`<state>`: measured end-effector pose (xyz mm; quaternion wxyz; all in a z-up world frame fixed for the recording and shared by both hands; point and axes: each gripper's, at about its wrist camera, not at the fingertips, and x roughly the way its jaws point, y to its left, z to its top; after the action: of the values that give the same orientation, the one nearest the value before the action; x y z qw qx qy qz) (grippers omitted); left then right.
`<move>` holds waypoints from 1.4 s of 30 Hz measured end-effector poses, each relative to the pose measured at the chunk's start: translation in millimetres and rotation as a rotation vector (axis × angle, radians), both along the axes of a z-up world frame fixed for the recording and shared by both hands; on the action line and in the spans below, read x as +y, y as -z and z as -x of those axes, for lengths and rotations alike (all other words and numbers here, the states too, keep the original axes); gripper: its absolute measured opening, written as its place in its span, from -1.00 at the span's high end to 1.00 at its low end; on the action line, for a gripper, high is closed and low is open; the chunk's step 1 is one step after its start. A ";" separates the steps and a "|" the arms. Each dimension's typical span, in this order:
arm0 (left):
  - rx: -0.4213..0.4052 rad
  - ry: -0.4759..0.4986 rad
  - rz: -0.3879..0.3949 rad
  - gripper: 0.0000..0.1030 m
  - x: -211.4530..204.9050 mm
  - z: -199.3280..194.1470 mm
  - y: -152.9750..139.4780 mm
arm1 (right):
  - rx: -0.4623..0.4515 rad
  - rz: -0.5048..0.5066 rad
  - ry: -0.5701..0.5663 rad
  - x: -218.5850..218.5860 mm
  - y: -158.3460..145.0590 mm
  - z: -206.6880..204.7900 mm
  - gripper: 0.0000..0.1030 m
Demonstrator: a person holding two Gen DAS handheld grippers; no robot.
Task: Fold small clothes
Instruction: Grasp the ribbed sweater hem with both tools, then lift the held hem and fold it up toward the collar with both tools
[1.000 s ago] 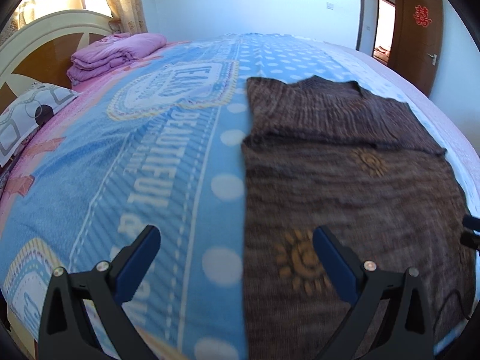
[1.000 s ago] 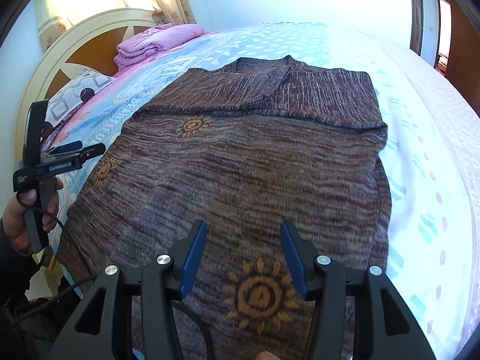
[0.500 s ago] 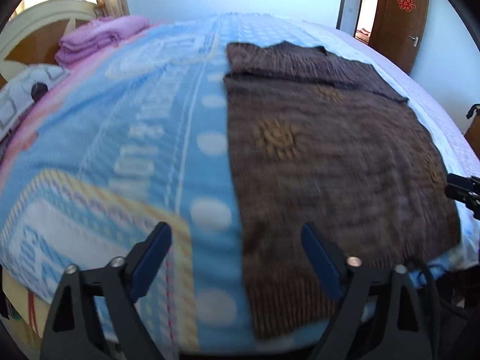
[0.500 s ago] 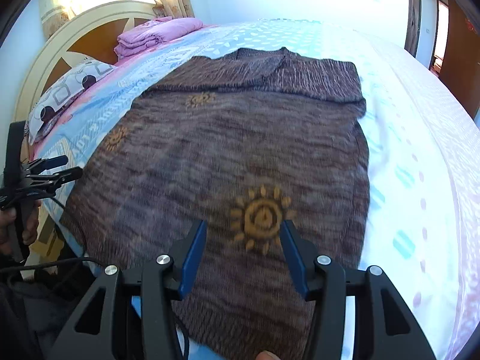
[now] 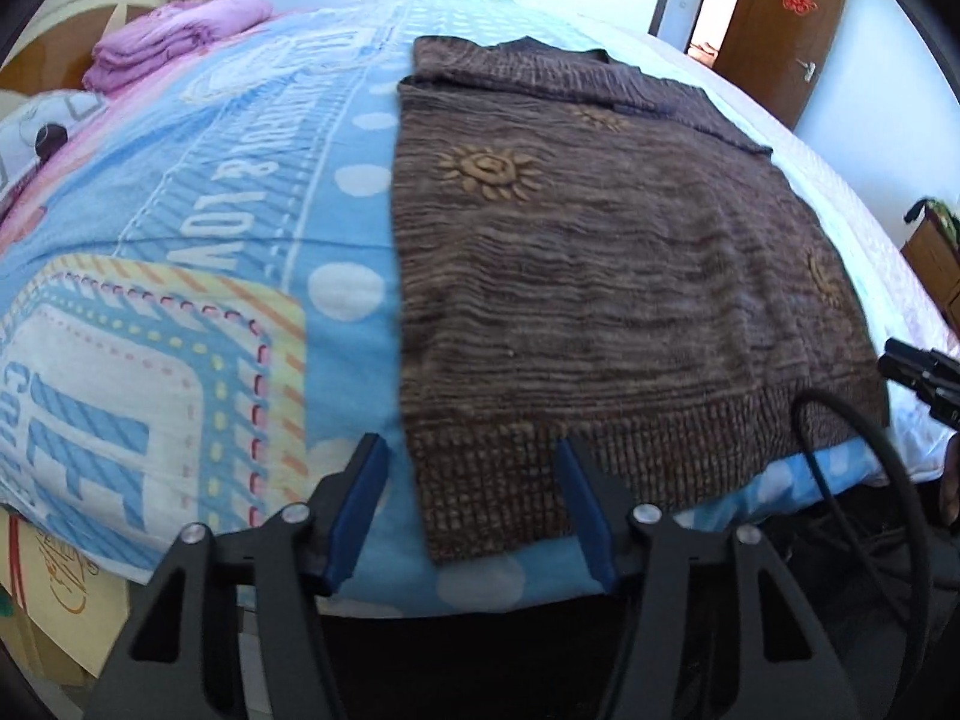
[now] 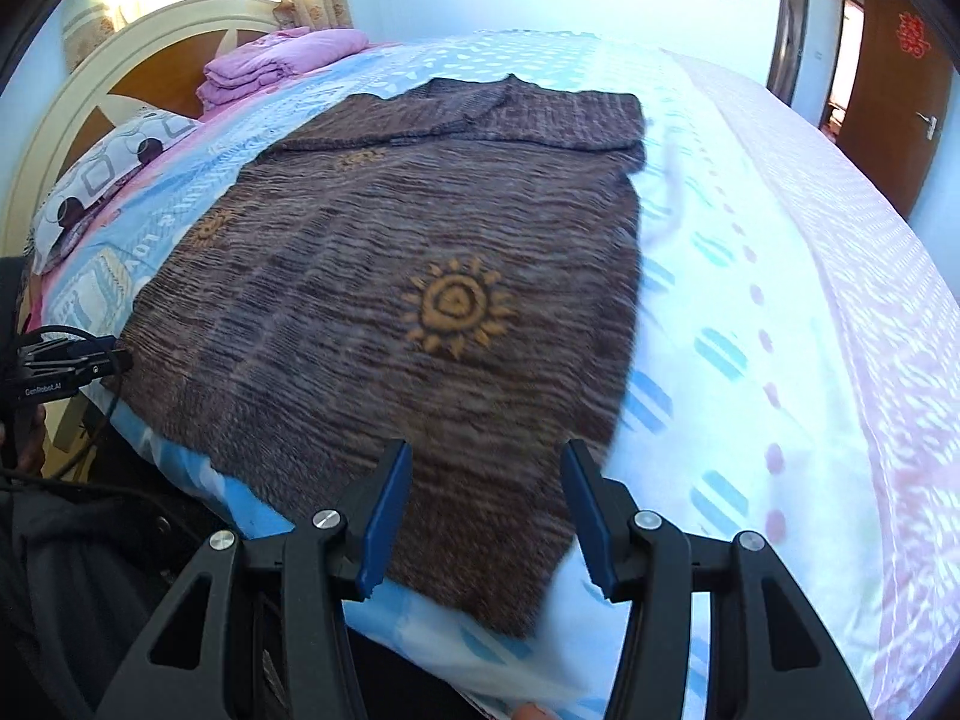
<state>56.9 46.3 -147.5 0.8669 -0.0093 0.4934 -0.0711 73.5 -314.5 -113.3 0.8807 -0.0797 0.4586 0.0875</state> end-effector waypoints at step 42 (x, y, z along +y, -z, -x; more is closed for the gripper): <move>-0.214 -0.017 0.327 0.84 35.8 -74.5 -84.5 | -0.263 -0.141 0.060 -17.4 -69.2 -24.9 0.90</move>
<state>131.4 82.1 -63.0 0.9020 -0.1463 0.3800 -0.1436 98.4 -331.9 -44.1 0.9388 -0.0147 0.3343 0.0818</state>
